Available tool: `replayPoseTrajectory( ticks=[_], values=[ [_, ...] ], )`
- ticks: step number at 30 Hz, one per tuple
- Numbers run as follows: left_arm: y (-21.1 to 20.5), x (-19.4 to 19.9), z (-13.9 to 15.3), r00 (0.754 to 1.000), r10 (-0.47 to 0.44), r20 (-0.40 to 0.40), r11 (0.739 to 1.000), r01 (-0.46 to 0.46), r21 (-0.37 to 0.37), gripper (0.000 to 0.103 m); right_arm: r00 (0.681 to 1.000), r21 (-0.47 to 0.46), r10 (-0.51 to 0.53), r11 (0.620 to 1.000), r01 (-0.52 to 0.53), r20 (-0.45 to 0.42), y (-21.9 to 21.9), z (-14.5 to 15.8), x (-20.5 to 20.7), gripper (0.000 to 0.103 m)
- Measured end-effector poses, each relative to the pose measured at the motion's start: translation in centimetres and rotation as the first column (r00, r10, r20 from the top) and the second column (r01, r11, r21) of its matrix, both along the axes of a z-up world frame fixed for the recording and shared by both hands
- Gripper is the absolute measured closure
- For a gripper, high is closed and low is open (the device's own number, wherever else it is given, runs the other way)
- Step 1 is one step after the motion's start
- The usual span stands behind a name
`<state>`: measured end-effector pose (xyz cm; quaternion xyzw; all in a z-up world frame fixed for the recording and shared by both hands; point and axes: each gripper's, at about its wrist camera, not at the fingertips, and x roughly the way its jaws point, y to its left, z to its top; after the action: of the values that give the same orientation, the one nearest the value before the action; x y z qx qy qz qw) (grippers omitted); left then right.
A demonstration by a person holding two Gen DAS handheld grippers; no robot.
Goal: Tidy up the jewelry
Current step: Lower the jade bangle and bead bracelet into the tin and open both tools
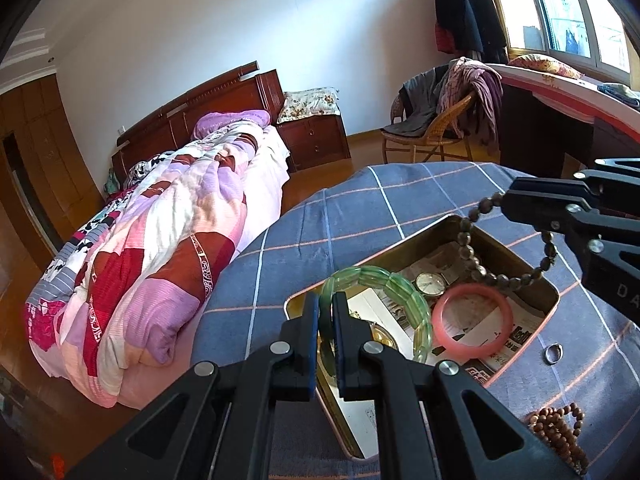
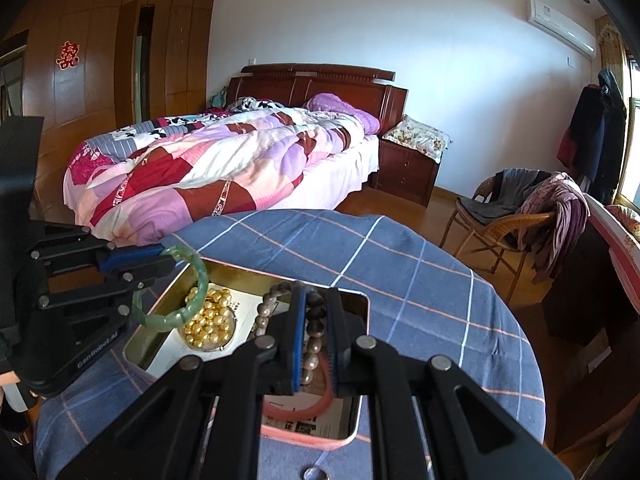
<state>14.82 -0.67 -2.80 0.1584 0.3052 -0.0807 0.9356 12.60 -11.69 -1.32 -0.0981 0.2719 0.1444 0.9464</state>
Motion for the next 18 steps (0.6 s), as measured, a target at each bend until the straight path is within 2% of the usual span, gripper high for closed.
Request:
replayPoseTrajectory(
  ticks=[18],
  values=[
    [0.2,1.6,-2.2,0.998,0.021,-0.052,1.000,-0.021,0.014,0.097,0.998,-0.030,-0.012,0.999,0.010,-0.069,0.5,-2.7,2.1,0.092]
  ],
)
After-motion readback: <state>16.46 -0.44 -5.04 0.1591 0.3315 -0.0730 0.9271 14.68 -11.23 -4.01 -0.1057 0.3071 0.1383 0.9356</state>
